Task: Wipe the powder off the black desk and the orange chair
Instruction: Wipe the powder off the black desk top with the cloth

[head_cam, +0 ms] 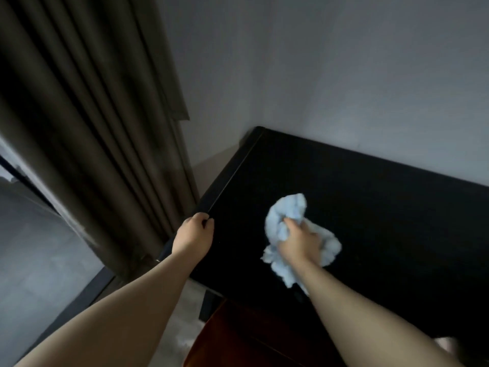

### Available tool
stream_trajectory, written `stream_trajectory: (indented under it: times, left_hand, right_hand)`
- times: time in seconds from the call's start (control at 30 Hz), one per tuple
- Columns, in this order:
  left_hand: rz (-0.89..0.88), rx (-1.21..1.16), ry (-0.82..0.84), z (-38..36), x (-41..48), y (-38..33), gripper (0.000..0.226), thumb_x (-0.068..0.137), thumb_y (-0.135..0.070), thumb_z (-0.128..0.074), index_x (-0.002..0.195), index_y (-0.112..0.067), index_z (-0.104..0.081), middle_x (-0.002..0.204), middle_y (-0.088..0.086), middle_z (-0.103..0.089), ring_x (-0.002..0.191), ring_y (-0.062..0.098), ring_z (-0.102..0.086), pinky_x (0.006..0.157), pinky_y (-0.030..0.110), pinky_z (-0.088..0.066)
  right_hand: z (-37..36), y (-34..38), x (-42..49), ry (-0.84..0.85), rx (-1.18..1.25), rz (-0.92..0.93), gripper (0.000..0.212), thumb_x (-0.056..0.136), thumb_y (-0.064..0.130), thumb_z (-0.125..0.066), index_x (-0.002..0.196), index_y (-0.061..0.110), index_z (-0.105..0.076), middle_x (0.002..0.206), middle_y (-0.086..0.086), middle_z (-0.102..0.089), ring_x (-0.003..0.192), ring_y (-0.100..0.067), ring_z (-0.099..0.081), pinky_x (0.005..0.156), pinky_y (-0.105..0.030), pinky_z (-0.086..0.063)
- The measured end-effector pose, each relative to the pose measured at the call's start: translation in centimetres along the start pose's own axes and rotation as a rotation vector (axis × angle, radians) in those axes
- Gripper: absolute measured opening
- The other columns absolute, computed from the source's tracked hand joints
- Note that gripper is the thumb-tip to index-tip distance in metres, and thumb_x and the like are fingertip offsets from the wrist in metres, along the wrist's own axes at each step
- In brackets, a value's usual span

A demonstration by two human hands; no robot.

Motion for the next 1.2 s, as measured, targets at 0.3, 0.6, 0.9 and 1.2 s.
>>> stream_trajectory:
  times: [0.3,0.6,0.9,1.2]
  left_hand:
    - [0.129,-0.04,-0.169,6.4,1.1,1.0,0.028,0.094,-0.028,-0.035,0.109,-0.018,-0.058,0.115,0.013,-0.06,0.104,0.033,-0.054,0.09,0.039,-0.044]
    - [0.283,0.0,-0.14,8.5,0.2,7.4,0.034,0.09,-0.022,-0.041,0.121,-0.016,-0.053,0.117,0.014,-0.058,0.105,0.035,-0.054,0.085,0.037,-0.045]
    - [0.389,0.0,-0.196,10.4,-1.9,14.5,0.032,0.093,-0.024,-0.042,0.119,-0.01,-0.056,0.117,0.019,-0.06,0.108,0.035,-0.055,0.081,0.033,-0.041]
    - [0.424,-0.051,-0.178,9.4,-3.5,16.3,0.032,0.095,-0.027,-0.043,0.12,-0.012,-0.056,0.112,0.017,-0.062,0.103,0.034,-0.055,0.076,0.031,-0.039]
  right_hand:
    - [-8.3,17.5,-9.4,0.582,0.314,0.526,0.037,0.076,0.022,-0.061,0.112,0.022,-0.059,0.111,-0.006,-0.065,0.105,-0.026,-0.06,0.081,-0.026,-0.045]
    - [-1.5,9.2,3.7,0.17,0.048,0.045,0.056,0.086,0.029,-0.054,0.139,0.023,-0.037,0.136,-0.015,-0.045,0.121,-0.034,-0.045,0.097,-0.041,-0.039]
    - [-12.5,20.5,-7.6,0.681,0.189,0.508,0.05,0.076,0.016,-0.063,0.125,0.026,-0.058,0.119,0.001,-0.064,0.11,-0.02,-0.058,0.091,-0.029,-0.045]
    - [-8.0,17.2,-3.3,0.129,0.008,0.318,0.032,0.088,0.031,-0.046,0.119,0.029,-0.053,0.123,-0.003,-0.057,0.112,-0.027,-0.052,0.091,-0.033,-0.04]
Point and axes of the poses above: each hand's wrist, its own x-axis towards the middle knuckle, its own z-axis out of the back of the hand, y = z × x, the point moved 7 cm from there along x, towards the middle knuckle
